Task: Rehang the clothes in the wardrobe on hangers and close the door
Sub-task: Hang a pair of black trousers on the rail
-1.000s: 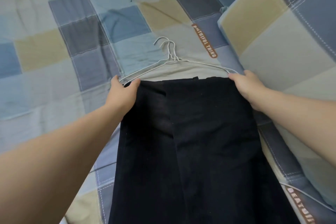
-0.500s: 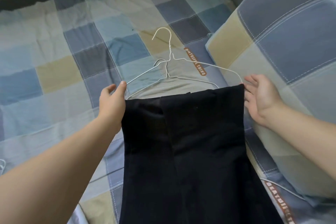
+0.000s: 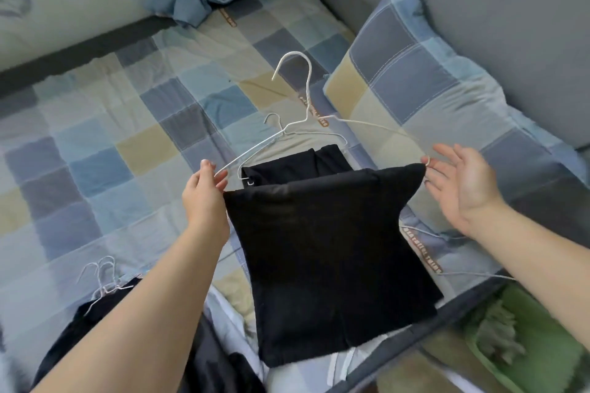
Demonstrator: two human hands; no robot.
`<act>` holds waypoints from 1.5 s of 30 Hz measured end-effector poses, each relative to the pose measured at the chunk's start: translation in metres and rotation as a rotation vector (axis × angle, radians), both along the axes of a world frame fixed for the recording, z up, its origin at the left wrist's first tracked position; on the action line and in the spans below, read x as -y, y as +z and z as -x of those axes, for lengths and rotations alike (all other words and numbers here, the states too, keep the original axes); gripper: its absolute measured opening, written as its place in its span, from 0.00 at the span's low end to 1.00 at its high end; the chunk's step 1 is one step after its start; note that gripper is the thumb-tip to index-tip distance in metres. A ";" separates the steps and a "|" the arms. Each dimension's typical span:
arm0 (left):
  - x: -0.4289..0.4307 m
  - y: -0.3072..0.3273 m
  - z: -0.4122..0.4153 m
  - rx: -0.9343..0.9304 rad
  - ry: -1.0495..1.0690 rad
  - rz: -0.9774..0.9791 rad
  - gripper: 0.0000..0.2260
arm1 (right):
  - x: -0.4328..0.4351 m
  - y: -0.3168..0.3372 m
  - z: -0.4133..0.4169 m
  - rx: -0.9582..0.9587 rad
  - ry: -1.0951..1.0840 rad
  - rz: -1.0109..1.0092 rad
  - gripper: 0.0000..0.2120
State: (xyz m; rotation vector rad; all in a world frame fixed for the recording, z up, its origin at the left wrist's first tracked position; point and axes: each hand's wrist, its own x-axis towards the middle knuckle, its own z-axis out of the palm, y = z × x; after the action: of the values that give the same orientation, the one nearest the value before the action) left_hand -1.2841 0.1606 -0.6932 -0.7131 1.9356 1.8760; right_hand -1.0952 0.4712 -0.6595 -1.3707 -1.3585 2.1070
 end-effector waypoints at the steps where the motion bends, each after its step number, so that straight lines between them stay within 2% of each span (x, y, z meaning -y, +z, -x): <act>1: 0.008 0.017 -0.010 -0.003 -0.021 -0.022 0.12 | 0.011 0.017 -0.015 -0.012 -0.031 -0.005 0.21; 7: 0.059 0.108 -0.072 -0.033 -0.137 -0.118 0.13 | 0.092 0.111 -0.114 -0.089 -0.190 -0.005 0.24; 11: 0.094 0.157 -0.122 -0.013 -0.300 -0.182 0.16 | 0.155 0.169 -0.190 -0.153 -0.344 -0.027 0.25; 15: 0.114 0.198 -0.161 -0.070 -0.454 -0.242 0.14 | 0.206 0.207 -0.262 -0.208 -0.459 -0.038 0.24; 22: 0.122 0.246 -0.237 -0.235 -0.711 -0.251 0.09 | 0.287 0.238 -0.383 -0.276 -0.659 -0.031 0.25; 31: 0.111 0.254 -0.362 -0.442 -1.075 -0.122 0.03 | 0.383 0.240 -0.541 -0.201 -0.891 -0.023 0.22; 34: 0.112 0.251 -0.427 -0.490 -1.183 -0.121 0.03 | 0.418 0.236 -0.610 -0.111 -0.913 -0.109 0.24; 37: 0.115 0.248 -0.502 -0.514 -1.293 -0.139 0.05 | 0.459 0.233 -0.688 0.106 -0.914 -0.234 0.24; 41: 0.118 0.244 -0.604 -0.521 -1.446 -0.163 0.06 | 0.512 0.238 -0.790 0.446 -0.964 -0.399 0.16; 44: 0.124 0.245 -0.682 -0.551 -1.568 -0.206 0.05 | 0.547 0.251 -0.857 0.611 -0.967 -0.480 0.02; 45: 0.127 0.246 -0.707 -0.554 -1.608 -0.218 0.04 | 0.557 0.256 -0.877 0.652 -0.951 -0.501 0.03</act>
State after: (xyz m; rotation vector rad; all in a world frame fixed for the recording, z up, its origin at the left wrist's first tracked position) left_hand -0.5770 0.0337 -0.4475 1.2372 1.5015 1.0824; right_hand -0.2180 -0.0857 -0.4038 -1.9744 -0.9670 0.6866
